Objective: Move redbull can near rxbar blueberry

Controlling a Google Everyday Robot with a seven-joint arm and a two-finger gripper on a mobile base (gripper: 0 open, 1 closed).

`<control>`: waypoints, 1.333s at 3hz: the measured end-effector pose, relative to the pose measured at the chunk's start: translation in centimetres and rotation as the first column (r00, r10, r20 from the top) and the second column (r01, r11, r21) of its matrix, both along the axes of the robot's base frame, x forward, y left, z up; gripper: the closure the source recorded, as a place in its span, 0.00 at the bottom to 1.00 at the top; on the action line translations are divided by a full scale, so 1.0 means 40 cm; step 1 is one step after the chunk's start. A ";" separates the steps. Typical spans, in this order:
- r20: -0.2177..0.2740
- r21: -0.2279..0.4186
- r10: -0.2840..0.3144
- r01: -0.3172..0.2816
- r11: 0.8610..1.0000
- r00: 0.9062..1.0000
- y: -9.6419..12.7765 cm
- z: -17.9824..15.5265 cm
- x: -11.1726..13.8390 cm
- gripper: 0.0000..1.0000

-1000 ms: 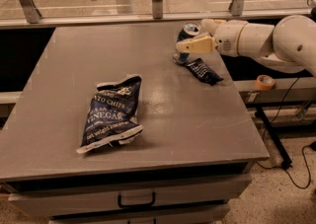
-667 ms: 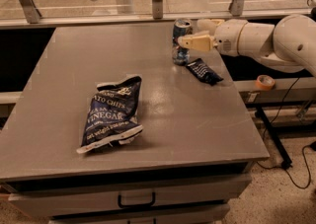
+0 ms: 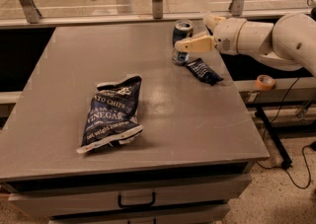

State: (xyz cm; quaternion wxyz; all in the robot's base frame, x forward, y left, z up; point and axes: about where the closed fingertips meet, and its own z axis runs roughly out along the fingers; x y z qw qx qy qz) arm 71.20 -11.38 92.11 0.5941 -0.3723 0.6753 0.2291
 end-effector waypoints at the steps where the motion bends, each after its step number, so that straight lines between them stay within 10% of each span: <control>1: -0.005 -0.001 -0.005 0.005 1.000 1.000 -0.006 0.002 0.002 0.00; 4: -0.008 0.026 -0.080 0.080 0.996 0.997 -0.157 -0.004 -0.116 0.00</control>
Offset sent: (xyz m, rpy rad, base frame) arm -0.0337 -0.0508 0.0042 0.0473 -0.0206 -0.0099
